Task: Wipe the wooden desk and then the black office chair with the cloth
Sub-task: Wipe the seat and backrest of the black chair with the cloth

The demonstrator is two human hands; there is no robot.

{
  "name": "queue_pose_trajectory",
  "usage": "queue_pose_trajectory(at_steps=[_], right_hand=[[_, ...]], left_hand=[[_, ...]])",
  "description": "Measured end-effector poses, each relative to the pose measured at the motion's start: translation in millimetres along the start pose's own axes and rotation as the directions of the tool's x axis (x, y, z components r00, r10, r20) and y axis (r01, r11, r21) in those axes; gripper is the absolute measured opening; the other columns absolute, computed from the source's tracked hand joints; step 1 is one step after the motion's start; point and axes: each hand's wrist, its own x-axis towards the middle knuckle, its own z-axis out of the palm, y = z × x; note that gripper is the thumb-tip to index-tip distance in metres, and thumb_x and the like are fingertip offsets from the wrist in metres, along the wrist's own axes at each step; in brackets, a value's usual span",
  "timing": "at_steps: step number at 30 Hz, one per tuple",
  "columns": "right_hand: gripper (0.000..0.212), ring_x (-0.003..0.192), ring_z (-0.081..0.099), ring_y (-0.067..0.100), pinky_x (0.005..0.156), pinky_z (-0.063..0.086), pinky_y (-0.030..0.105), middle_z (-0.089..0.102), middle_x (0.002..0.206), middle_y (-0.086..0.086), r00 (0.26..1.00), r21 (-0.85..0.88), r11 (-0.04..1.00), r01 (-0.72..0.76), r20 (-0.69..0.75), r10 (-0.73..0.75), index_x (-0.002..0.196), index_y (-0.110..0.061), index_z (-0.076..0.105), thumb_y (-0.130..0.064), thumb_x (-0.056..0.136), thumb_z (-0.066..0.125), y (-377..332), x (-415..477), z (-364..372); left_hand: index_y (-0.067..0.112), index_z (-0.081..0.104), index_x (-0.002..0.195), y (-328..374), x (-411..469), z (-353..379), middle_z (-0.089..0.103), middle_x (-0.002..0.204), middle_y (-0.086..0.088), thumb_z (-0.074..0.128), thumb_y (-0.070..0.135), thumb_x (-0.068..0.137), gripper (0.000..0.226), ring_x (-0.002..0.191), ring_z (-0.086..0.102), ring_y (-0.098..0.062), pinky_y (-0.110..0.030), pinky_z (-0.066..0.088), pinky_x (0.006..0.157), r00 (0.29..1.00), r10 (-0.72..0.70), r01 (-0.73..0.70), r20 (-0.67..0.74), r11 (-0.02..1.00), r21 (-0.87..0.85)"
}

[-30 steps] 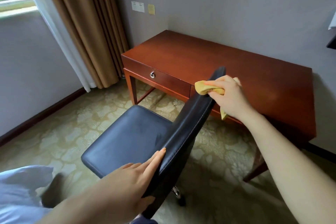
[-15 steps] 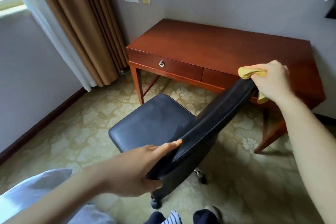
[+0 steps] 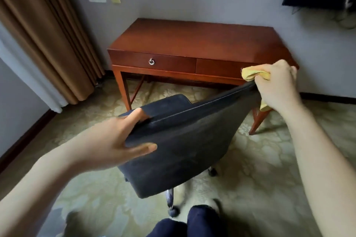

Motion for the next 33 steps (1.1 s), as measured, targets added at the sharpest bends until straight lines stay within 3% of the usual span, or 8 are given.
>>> queue_pose_trajectory(at_steps=[3,8,17,21,24,28,31,33], right_hand=[[0.027,0.094,0.038,0.021,0.079,0.025,0.024,0.050,0.102,0.008,0.990,0.011,0.997,0.083,-0.116,-0.081,0.114,-0.013,0.066,-0.020,0.094,0.049,-14,-33,4],[0.029,0.099,0.039,0.026,0.080,0.029,0.030,0.047,0.096,0.005,0.940,0.089,0.988,0.128,-0.329,-0.092,0.115,-0.017,0.065,-0.026,0.094,0.047,-44,-81,17],[0.032,0.102,0.042,0.038,0.086,0.031,0.026,0.055,0.116,0.016,0.766,0.229,0.956,0.186,-0.643,0.005,0.124,-0.014,0.062,-0.020,0.096,0.049,-116,-159,66],[0.034,0.107,0.043,0.035,0.094,0.027,0.011,0.055,0.123,0.015,0.692,0.424,0.875,0.232,-0.704,0.157,0.125,-0.011,0.062,-0.014,0.092,0.053,-148,-173,85],[0.036,0.111,0.043,0.019,0.089,0.023,-0.006,0.053,0.128,0.011,0.730,0.540,0.799,0.266,-0.654,0.199,0.128,-0.013,0.059,-0.009,0.092,0.057,-158,-184,90],[0.035,0.104,0.052,-0.002,0.079,0.044,0.004,0.053,0.127,-0.007,0.836,0.846,0.509,0.160,-0.390,0.386,0.124,-0.032,0.057,-0.015,0.094,0.056,-161,-199,75],[0.035,0.106,0.058,0.004,0.088,0.052,0.028,0.060,0.120,-0.014,0.900,0.940,0.337,0.058,-0.196,0.390,0.120,-0.039,0.058,-0.018,0.093,0.057,-158,-214,68],[0.034,0.103,0.061,0.002,0.088,0.052,0.030,0.064,0.112,-0.020,0.947,0.967,0.257,0.000,-0.082,0.311,0.118,-0.040,0.061,-0.019,0.092,0.059,-156,-226,68]], left_hand=[[0.031,0.044,0.083,-12,1,20,0.054,0.073,0.011,0.015,0.078,0.082,0.056,0.067,0.054,-0.007,-0.024,0.032,0.055,0.922,0.078,0.030,-0.379,0.962,0.271],[0.018,0.050,0.072,-52,9,31,0.055,0.068,0.002,0.014,0.062,0.090,0.059,0.065,0.051,-0.027,-0.032,0.022,0.055,0.702,0.187,0.128,-0.687,0.916,0.381],[0.011,0.056,0.085,-116,-4,11,0.062,0.086,-0.007,0.027,0.053,0.096,0.053,0.088,0.054,-0.032,-0.035,0.033,0.072,0.782,0.042,0.145,-0.622,0.958,0.248],[0.014,0.057,0.091,-130,-8,12,0.061,0.091,-0.006,0.027,0.053,0.096,0.050,0.091,0.051,-0.030,-0.034,0.029,0.076,0.731,0.026,0.169,-0.682,0.961,0.217],[0.015,0.057,0.100,-133,-9,19,0.061,0.104,-0.006,0.028,0.052,0.095,0.047,0.100,0.050,-0.029,-0.035,0.029,0.088,0.668,-0.005,0.215,-0.744,0.959,0.186],[0.022,0.036,0.142,-122,-8,39,0.023,0.155,-0.003,0.027,0.050,0.096,0.055,0.143,0.014,-0.025,-0.045,0.005,0.114,0.649,-0.091,0.202,-0.755,0.978,0.055],[0.020,0.042,0.139,-93,-16,79,0.023,0.155,-0.003,0.044,0.043,0.096,0.049,0.143,0.015,-0.024,-0.048,0.011,0.115,0.502,0.067,-0.080,-0.862,0.996,0.031],[0.031,0.048,0.132,-68,-24,113,0.034,0.149,0.012,0.049,0.046,0.094,0.041,0.137,0.026,-0.008,-0.039,0.024,0.113,0.551,0.123,-0.330,-0.825,0.941,-0.079]])
